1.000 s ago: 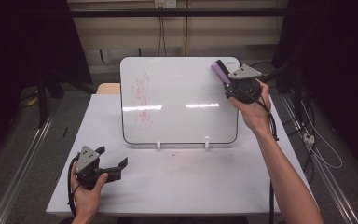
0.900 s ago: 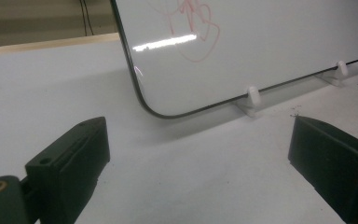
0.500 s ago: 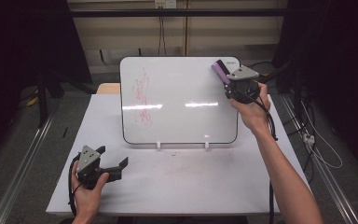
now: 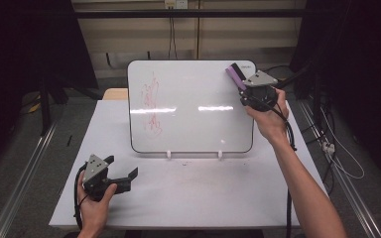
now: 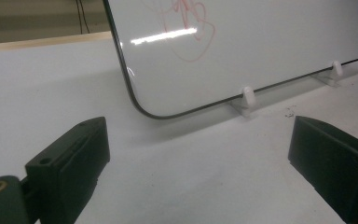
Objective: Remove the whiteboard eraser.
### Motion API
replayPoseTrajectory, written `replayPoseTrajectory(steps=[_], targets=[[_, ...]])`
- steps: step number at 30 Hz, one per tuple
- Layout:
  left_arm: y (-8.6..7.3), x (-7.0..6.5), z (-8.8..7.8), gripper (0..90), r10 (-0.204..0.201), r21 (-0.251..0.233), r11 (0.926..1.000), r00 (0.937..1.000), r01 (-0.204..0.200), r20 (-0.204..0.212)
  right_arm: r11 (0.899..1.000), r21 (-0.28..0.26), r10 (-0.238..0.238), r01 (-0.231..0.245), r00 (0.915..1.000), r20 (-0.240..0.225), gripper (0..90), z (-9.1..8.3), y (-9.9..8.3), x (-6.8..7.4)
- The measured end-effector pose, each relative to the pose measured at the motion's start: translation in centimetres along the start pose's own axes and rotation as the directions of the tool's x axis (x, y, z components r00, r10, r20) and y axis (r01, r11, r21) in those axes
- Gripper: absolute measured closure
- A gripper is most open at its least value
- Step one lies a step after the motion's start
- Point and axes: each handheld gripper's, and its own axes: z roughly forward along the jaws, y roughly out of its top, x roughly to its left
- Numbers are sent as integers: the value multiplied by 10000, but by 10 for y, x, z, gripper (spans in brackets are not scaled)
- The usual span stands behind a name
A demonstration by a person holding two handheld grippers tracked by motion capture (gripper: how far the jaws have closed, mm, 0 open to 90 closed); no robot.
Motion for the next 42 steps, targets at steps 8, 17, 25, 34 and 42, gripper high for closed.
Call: replayPoseTrajectory(steps=[8,17,25,34,42], targets=[[0,1,0,50,22,-31,10000,10000,-23,-60,9971,-641,403,-401,9992,8,647,-14,0,-7],[4,0,5,50,-112,-203,9997,9998,109,-139,9846,-1370,1001,-1086,9927,-672,647,-21,-19,-1],[9,-5,12,51,-94,-24,10000,9996,94,249,9697,-1814,1406,-1634,9812,-1321,647,-27,-31,11],[24,-13,19,52,-22,-37,10000,9976,25,691,9603,-1983,1620,-1962,9710,-1759,648,-35,-44,24],[34,-21,24,57,203,-310,9993,9981,-186,575,9495,-2111,1872,-2321,9590,-2126,648,-42,-57,34]])
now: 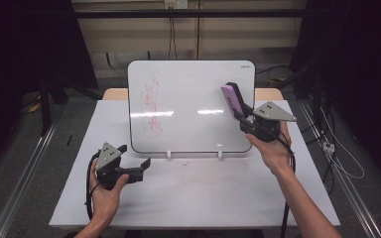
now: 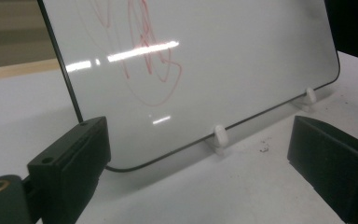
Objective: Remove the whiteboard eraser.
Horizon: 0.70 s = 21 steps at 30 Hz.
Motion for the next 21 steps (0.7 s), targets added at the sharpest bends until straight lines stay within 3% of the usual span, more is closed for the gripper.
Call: replayPoseTrajectory(steps=[7,11,21], targets=[[6,-7,5,54,401,-191,9990,9992,-402,-66,9995,-161,271,-276,9992,-308,648,-5,-9,13],[11,-10,8,53,196,-399,9990,9998,-194,35,9988,-233,409,-424,9973,-614,647,-6,-13,24],[20,-25,20,36,21,-993,9950,9948,81,1021,9957,-363,813,-851,9920,-971,648,-4,-22,38]])
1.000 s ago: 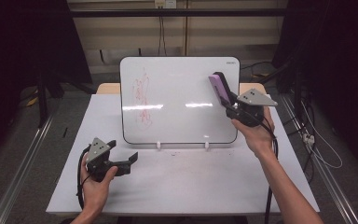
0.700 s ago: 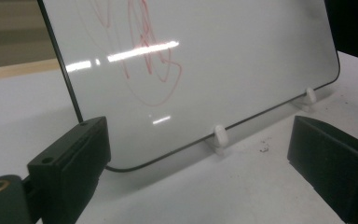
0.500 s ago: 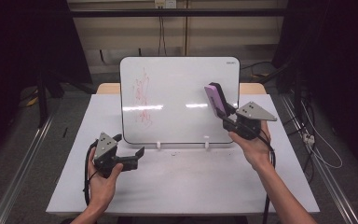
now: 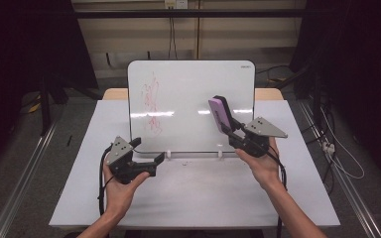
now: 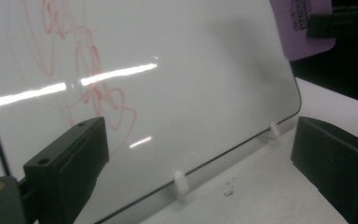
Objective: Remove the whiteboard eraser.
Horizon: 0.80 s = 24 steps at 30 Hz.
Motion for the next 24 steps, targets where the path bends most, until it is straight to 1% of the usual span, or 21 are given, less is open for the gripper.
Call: replayPoseTrajectory(steps=[2,3,6,7,8,9,10,11,13,14,15,17,18,20,23,24], targets=[[3,-3,3,36,-22,-167,9999,10000,24,88,10000,91,-18,19,10000,-81,648,2,-3,4],[4,-5,4,39,-20,-223,9997,9998,24,180,9999,90,98,-97,9998,-181,647,3,-6,7],[7,-9,8,40,-5,-390,9992,9994,18,333,9999,86,106,-104,9997,-227,647,3,-7,11],[8,-10,9,41,32,-381,9993,9993,-18,374,9997,-8,230,-230,9994,-258,647,2,-9,14],[9,-12,10,41,-27,-378,9993,9991,43,415,9997,-8,230,-230,9994,-258,647,2,-9,14],[10,-12,11,41,52,-388,9992,9988,-34,489,9995,-25,316,-317,9989,-359,647,2,-9,15],[11,-14,13,40,-14,-410,9992,9986,36,522,9993,-71,369,-372,9985,-406,647,2,-10,17],[13,-15,14,38,20,-407,9992,9983,4,583,9986,-79,526,-531,9971,-551,648,3,-12,20],[15,-16,17,36,-48,-518,9986,9978,82,657,9983,-66,575,-580,9965,-610,647,3,-13,22],[16,-17,18,35,-43,-562,9984,9975,83,704,9986,-62,521,-526,9967,-629,647,3,-14,24],[17,-19,19,34,-124,-628,9979,9971,172,751,9984,-35,562,-566,9959,-707,647,4,-15,26],[18,-21,23,30,-166,-684,9974,9966,221,807,9975,34,700,-700,9936,-891,647,6,-16,32],[18,-22,24,30,-158,-701,9973,9965,215,818,9975,34,700,-700,9936,-891,647,6,-16,32],[19,-24,28,30,-238,-745,9968,9962,301,843,9960,101,889,-884,9908,-1018,647,7,-18,35],[21,-27,32,54,-192,-941,9952,9950,285,980,9940,165,1096,-1084,9868,-1195,647,9,-22,41],[22,-28,33,50,-128,-985,9949,9953,224,965,9940,142,1092,-1083,9865,-1216,647,10,-23,42]])
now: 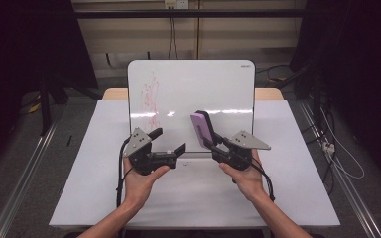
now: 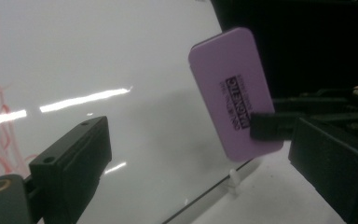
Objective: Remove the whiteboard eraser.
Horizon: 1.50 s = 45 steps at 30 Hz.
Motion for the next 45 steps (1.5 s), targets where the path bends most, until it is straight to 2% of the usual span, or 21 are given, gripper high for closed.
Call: replayPoseTrajectory(steps=[8,12,13,14,15,18,22,24,27,28,32,38,40,43,45], targets=[[3,-3,12,35,-313,-313,9990,9995,310,-71,9997,-222,125,-130,9997,-217,647,2,-6,5],[3,-7,19,39,-490,-622,9969,9988,490,12,9991,-338,264,-273,9992,-286,647,3,-7,8],[4,-7,21,40,-361,-650,9972,9993,368,118,9992,-311,250,-260,9992,-324,647,4,-8,8],[4,-9,23,41,-537,-786,9954,9985,543,101,9989,-351,289,-301,9990,-350,647,4,-9,9],[4,-9,25,41,-448,-729,9963,9989,456,130,9989,-357,296,-309,9989,-375,647,4,-9,10],[5,-11,29,43,-611,-857,9943,9977,635,305,9987,-345,366,-382,9982,-476,647,5,-11,13],[2,-12,35,58,-658,-935,9934,9977,669,149,9980,-379,487,-508,9973,-557,647,6,-11,14],[0,-12,38,69,-665,-1046,9922,9977,673,114,9979,-353,518,-534,9977,-446,647,7,-12,13],[-3,-13,40,130,-896,-1316,9871,9959,909,157,9943,-376,978,-1000,9937,-553,647,8,-14,12],[-4,-13,41,130,-869,-1211,9887,9960,886,191,9943,-376,978,-1000,9937,-553,647,8,-14,12],[-9,-13,45,177,-1265,-1102,9852,9908,1312,486,9929,-490,1046,-1079,9923,-655,647,8,-13,13],[-12,-13,48,296,-1483,-1218,9800,9858,1571,783,9930,-517,1025,-1062,9923,-694,647,8,-14,16],[-12,-12,48,348,-1707,-1271,9754,9821,1798,798,9936,-493,982,-1014,9931,-639,646,9,-15,17],[-16,-12,49,369,-1961,-1377,9688,9772,2059,819,9934,-505,995,-1027,9932,-611,646,9,-15,17],[-19,-12,49,376,-2274,-1419,9609,9701,2376,844,9930,-496,1041,-1071,9928,-599,646,10,-16,18]])
